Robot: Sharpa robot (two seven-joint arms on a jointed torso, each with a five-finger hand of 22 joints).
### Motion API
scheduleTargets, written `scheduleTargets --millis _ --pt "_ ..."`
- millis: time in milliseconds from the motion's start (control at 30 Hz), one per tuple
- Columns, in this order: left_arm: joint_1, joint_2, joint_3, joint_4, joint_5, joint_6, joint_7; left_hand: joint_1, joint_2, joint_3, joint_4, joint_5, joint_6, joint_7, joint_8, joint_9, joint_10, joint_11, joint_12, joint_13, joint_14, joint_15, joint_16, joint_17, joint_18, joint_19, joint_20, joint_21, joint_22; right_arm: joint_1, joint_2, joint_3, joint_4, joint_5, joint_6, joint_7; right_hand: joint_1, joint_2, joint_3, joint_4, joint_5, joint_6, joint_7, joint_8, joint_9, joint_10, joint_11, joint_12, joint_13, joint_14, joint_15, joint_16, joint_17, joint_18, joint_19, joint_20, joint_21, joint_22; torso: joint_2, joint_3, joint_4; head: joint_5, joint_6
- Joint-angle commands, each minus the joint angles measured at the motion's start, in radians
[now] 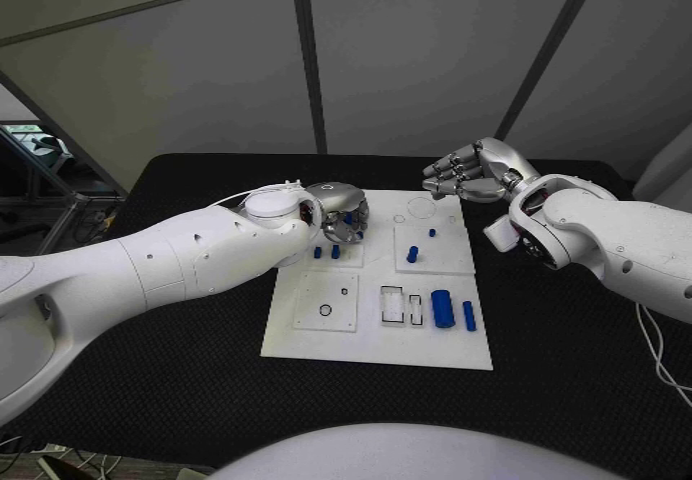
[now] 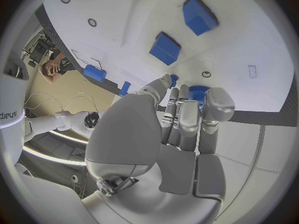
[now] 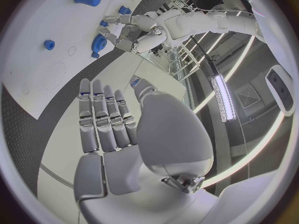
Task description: Assemble the parts on the task board
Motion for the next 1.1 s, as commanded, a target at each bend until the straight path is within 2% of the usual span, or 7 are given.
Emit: scheduleTargets --millis 33,333,533,600,633,867,1100 --pt "0.000 0.004 0.001 -0.004 -0.010 0.010 -0.005 0.003 0.010 0.008 0.000 0.004 0.007 0.000 -0.007 -0.001 0.011 -0.001 -0.005 -0.001 0.005 -0.002 0.003 0.000 -0.021 0.007 -0.001 0.006 0.004 0.001 0.002 0.001 0.001 -0.003 0.006 0.006 0.001 0.007 -0.004 -0.003 0.005 -0.008 0.000 -0.003 0.000 -0.009 -0.001 0.000 0.000 -0.008 -0.001 -0.002 -0.001 0.013 0.008 0.002 -0.006 -0.001 0.000 0.0005 -0.0002 0.001 0.000" --pt "-0.002 0.007 0.001 -0.005 -0.010 0.019 -0.001 -0.001 0.011 0.032 -0.004 0.003 0.026 -0.005 -0.011 -0.006 0.039 -0.008 -0.006 -0.003 0.014 -0.009 0.015 0.008 -0.026 0.018 -0.005 0.039 0.030 0.001 0.003 0.001 0.001 -0.003 0.006 0.006 0.001 0.007 -0.004 -0.003 0.005 -0.008 0.000 -0.003 0.000 -0.009 -0.001 0.000 0.000 -0.008 -0.001 -0.002 -0.001 0.013 0.008 0.002 -0.006 -0.001 0.000 0.0007 0.0006 -0.001 -0.001" --pt "-0.003 0.009 0.001 -0.005 -0.010 0.024 -0.001 0.014 0.020 0.066 -0.019 0.000 0.046 -0.007 -0.015 -0.008 0.065 -0.013 -0.014 -0.005 0.026 -0.014 0.029 0.027 -0.032 0.031 -0.009 0.073 0.055 0.001 0.004 0.001 0.001 -0.003 0.007 0.007 0.001 0.007 -0.004 -0.003 0.005 -0.008 0.000 -0.003 0.000 -0.009 -0.001 0.000 0.000 -0.008 -0.001 -0.002 -0.001 0.013 0.008 0.002 -0.006 -0.001 0.000 0.0002 0.0002 0.000 -0.003" --pt "-0.003 0.009 0.001 -0.005 -0.010 0.026 -0.002 0.019 0.022 0.081 -0.026 -0.002 0.053 -0.005 -0.019 -0.010 0.072 -0.012 -0.023 -0.007 -0.006 -0.014 -0.014 -0.078 -0.036 0.037 -0.010 0.089 0.067 0.001 0.004 0.001 0.001 -0.003 0.007 0.007 0.001 0.007 -0.004 -0.003 0.005 -0.008 0.000 -0.003 0.000 -0.009 -0.001 0.000 0.000 -0.008 -0.001 -0.002 -0.001 0.013 0.008 0.002 -0.006 -0.001 0.000 0.0002 -0.0001 0.001 -0.003" --pt "-0.003 0.008 0.001 -0.004 -0.010 0.026 -0.002 0.019 0.023 0.086 -0.028 -0.002 0.058 -0.004 -0.020 -0.010 0.076 -0.012 -0.026 -0.008 -0.008 -0.014 -0.019 -0.088 -0.037 0.040 -0.010 0.095 0.071 0.001 0.004 0.001 0.001 -0.003 0.007 0.007 0.001 0.009 -0.004 -0.004 0.005 -0.008 0.000 -0.003 0.000 -0.009 -0.001 0.000 0.000 -0.008 -0.001 -0.002 -0.001 0.013 0.009 0.002 -0.007 -0.002 0.000 0.0003 -0.0001 0.001 -0.004" --pt "-0.004 0.007 0.001 -0.001 -0.009 0.008 0.003 0.010 0.020 0.128 -0.045 -0.003 0.088 -0.002 -0.037 -0.017 0.115 -0.012 -0.066 -0.016 0.008 -0.015 -0.016 -0.096 -0.042 0.050 -0.011 0.124 0.095 0.001 0.005 0.001 0.001 -0.003 0.007 0.007 0.002 0.009 -0.004 -0.004 0.005 -0.008 0.000 -0.002 0.000 -0.009 -0.001 0.000 0.000 -0.008 -0.001 -0.002 -0.001 0.013 0.009 0.002 -0.008 -0.002 -0.001 -0.0001 0.0010 0.001 -0.003" --pt "-0.005 -0.008 0.003 0.019 0.005 -0.036 0.010 0.001 0.015 0.143 -0.051 -0.004 0.094 0.002 -0.051 -0.021 0.124 -0.010 -0.092 -0.020 0.012 -0.013 -0.015 -0.102 -0.042 0.049 -0.010 0.128 0.100 0.001 0.005 0.001 0.002 -0.003 0.007 0.008 0.002 0.009 -0.004 -0.004 0.005 -0.008 0.000 -0.002 0.000 -0.009 -0.001 0.000 0.000 -0.008 -0.001 -0.002 -0.001 0.013 0.009 0.002 -0.008 -0.002 -0.002 -0.0007 0.0015 0.000 0.001"
